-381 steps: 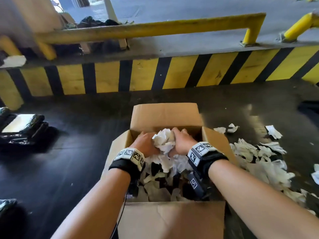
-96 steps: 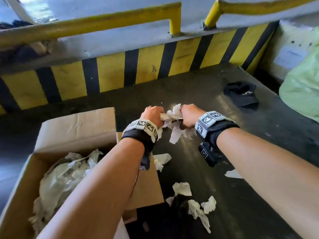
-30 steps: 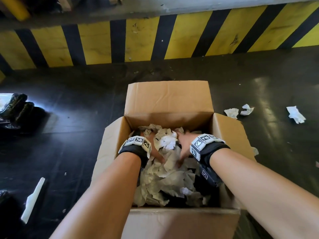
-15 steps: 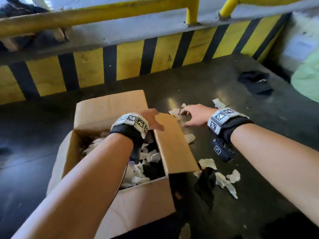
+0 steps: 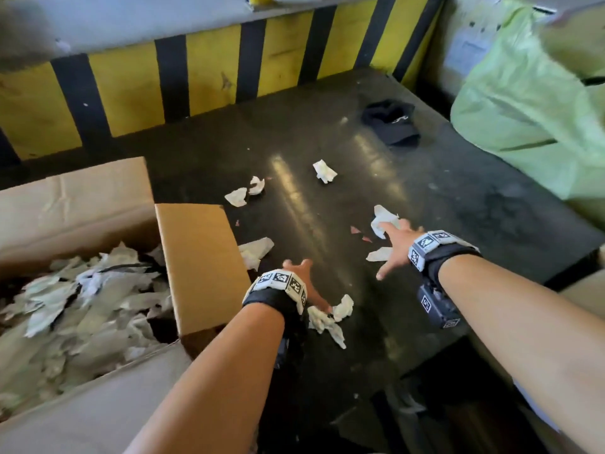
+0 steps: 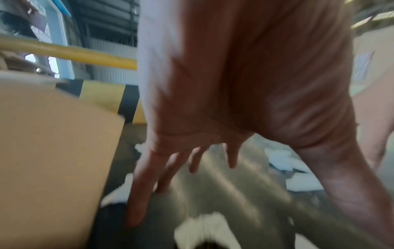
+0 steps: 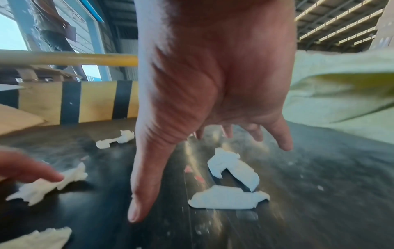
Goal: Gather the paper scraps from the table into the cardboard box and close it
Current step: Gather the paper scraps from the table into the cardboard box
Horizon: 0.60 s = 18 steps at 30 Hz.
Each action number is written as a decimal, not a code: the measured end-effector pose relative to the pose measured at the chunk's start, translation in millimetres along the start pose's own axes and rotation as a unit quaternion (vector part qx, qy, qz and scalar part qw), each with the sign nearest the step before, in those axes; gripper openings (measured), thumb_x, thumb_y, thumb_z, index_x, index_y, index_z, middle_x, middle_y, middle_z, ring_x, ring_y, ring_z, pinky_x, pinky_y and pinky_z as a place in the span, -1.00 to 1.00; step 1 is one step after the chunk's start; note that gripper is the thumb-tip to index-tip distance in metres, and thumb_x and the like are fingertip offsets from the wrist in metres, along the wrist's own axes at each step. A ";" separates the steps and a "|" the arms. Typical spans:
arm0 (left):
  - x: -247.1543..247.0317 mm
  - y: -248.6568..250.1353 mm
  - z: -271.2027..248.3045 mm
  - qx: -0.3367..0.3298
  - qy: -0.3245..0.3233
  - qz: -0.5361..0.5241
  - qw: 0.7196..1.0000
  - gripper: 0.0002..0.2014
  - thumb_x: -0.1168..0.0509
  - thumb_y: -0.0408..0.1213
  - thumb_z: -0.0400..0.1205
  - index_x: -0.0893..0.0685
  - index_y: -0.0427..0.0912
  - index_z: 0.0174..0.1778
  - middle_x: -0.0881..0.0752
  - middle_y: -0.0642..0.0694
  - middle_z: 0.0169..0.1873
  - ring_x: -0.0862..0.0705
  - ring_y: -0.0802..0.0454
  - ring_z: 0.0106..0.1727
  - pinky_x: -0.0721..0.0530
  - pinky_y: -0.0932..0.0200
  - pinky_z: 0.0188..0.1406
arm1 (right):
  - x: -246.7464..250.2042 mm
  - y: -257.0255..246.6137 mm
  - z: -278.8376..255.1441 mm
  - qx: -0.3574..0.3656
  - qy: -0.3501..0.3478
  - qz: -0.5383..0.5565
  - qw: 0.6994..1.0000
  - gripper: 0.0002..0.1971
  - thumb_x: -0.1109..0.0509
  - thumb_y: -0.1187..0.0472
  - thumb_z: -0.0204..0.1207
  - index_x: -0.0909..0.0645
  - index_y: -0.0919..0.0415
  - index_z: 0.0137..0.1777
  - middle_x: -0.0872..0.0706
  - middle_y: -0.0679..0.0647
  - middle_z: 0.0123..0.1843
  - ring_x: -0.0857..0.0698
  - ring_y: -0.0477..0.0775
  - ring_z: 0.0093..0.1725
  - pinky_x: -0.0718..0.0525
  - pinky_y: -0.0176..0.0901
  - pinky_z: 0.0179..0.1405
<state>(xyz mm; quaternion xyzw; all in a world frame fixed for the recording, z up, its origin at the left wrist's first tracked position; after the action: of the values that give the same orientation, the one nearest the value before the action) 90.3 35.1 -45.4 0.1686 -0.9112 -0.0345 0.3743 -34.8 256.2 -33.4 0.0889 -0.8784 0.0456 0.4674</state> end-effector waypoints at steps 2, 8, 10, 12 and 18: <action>-30.0 -6.4 9.7 0.034 -0.029 -0.018 0.999 0.34 -0.64 0.31 0.22 0.09 0.16 0.77 0.17 -0.33 0.74 -0.26 -0.48 0.67 -0.43 -0.34 0.53 | -15.7 8.8 17.7 0.003 -0.008 0.011 1.000 0.41 -0.77 -0.33 -0.11 0.03 -0.18 0.69 0.03 0.19 0.70 -0.19 0.51 0.65 -0.37 0.42 0.51; -85.4 -14.2 35.9 0.108 -0.040 -0.089 0.989 0.40 -0.64 0.35 0.17 0.28 0.39 0.69 0.57 -0.20 0.65 0.31 -0.71 0.63 -0.16 -0.65 0.56 | -48.8 21.8 84.7 -0.015 -0.035 0.047 0.998 0.53 -0.68 -0.46 -0.15 0.40 -0.41 0.65 0.47 0.15 0.74 0.01 0.68 0.68 -0.26 0.56 0.56; -93.0 -9.1 42.7 0.111 -0.028 -0.102 0.988 0.38 -0.65 0.31 0.21 0.27 0.39 0.70 0.62 -0.21 0.62 0.39 -0.69 0.62 -0.07 -0.66 0.58 | -52.5 28.5 105.9 -0.025 -0.032 0.050 0.998 0.47 -0.69 -0.38 -0.02 0.39 -0.39 0.66 0.55 0.22 0.70 0.05 0.66 0.69 -0.21 0.53 0.60; -98.9 -5.3 49.8 0.118 -0.012 -0.110 0.987 0.32 -0.66 0.23 0.26 0.21 0.37 0.71 0.61 -0.21 0.63 0.38 -0.66 0.63 -0.11 -0.65 0.56 | -52.0 31.7 115.9 -0.021 -0.026 0.049 0.998 0.37 -0.66 -0.33 0.06 0.27 -0.33 0.70 0.40 0.27 0.74 -0.07 0.63 0.67 -0.31 0.47 0.57; -89.4 -0.7 62.2 0.107 0.105 -0.125 0.981 -0.25 -0.62 -0.16 0.47 -0.36 0.15 0.49 -0.03 -0.27 0.63 -0.14 -0.48 0.61 -0.49 -0.41 0.46 | -45.2 30.3 112.2 -0.020 0.020 0.101 0.995 -0.10 -0.64 -0.10 0.16 -0.32 0.02 0.50 -0.24 0.23 0.58 -0.48 0.55 0.40 -0.55 0.27 0.33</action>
<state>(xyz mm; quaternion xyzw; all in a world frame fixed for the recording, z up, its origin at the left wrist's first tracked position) 106.6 60.3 -150.1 0.3231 -0.8370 0.0348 0.4403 -107.3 272.7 -133.5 -0.0104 -0.8742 0.0764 0.4794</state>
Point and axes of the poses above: each hand's wrist, its own z-axis towards the middle knuckle, its own x-axis out of the back of the hand, y = z × x, the point moved 9 cm from there along z, towards the middle knuckle
